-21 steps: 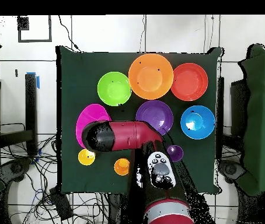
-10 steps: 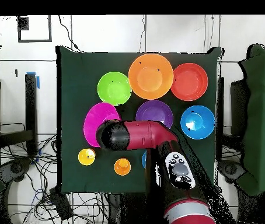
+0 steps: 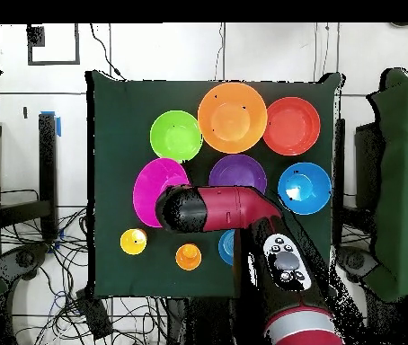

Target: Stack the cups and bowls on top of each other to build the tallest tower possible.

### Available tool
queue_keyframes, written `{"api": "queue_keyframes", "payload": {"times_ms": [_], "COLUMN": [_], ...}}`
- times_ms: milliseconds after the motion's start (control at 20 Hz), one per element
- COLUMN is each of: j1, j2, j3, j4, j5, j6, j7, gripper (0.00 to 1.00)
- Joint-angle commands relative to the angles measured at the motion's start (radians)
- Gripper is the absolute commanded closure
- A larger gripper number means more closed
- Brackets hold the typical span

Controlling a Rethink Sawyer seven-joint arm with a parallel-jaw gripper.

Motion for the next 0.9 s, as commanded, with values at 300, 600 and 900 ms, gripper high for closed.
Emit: {"api": "queue_keyframes", "payload": {"times_ms": [300,600,900], "j1": [-0.004,-0.004,-0.007], "j2": [0.058,0.067,0.081], "j3": [0.097,0.098,0.098], "j4": [0.027,0.026,0.010], "j5": [-0.098,-0.111,-0.117], "j6": [-0.067,-0.082,-0.079], "j7": [-0.059,-0.047,-0.053], "gripper": [1.00,1.00,1.00]}}
